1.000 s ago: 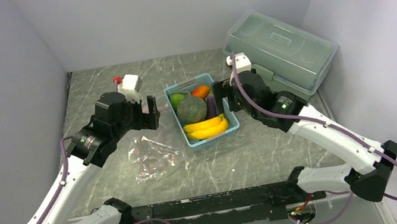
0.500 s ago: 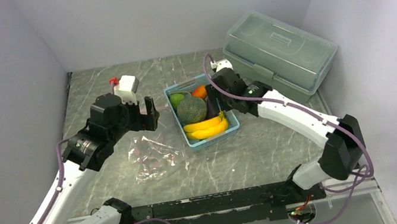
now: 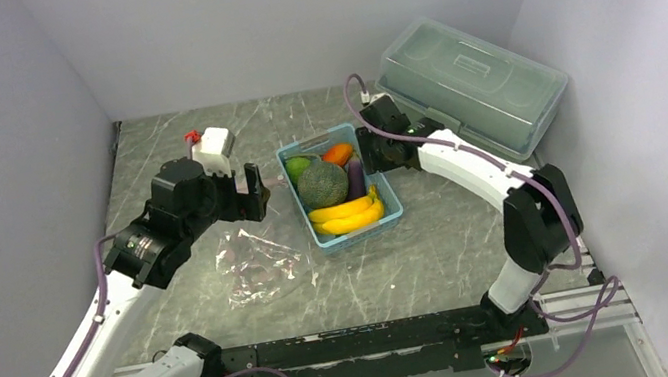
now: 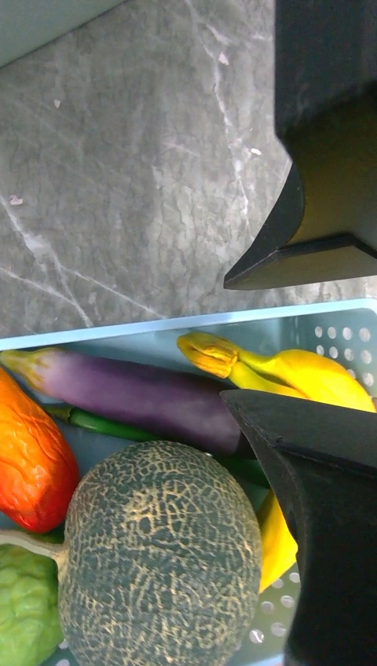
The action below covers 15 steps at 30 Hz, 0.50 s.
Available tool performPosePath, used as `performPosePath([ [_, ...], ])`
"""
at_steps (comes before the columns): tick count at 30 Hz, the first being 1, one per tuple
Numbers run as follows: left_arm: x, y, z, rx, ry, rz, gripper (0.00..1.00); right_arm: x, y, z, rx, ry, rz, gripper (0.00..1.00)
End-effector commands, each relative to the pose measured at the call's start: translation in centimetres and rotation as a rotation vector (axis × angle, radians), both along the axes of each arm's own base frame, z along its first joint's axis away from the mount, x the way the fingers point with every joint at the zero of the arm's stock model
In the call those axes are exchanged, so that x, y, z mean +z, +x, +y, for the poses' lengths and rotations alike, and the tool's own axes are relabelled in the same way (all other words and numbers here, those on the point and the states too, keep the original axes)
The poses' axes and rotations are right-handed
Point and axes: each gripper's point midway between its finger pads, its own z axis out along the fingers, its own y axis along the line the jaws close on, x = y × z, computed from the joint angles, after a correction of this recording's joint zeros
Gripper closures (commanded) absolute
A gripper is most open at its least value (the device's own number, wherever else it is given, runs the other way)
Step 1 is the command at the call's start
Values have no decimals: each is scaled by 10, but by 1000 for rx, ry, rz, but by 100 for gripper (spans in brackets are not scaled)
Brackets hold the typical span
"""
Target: Place the food in the zip-top bag and seal the zipper
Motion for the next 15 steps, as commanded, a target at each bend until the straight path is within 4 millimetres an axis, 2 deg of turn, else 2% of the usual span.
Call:
performPosePath([
  [1, 19, -2, -4, -15, -55, -44, 1, 6, 21, 10, 8, 45, -28, 48],
  [9, 21, -4, -5, -26, -64, -44, 1, -21, 29, 8, -7, 29, 31, 55],
  [15, 20, -6, -4, -23, -63, -42, 1, -27, 30, 7, -11, 23, 44, 63],
])
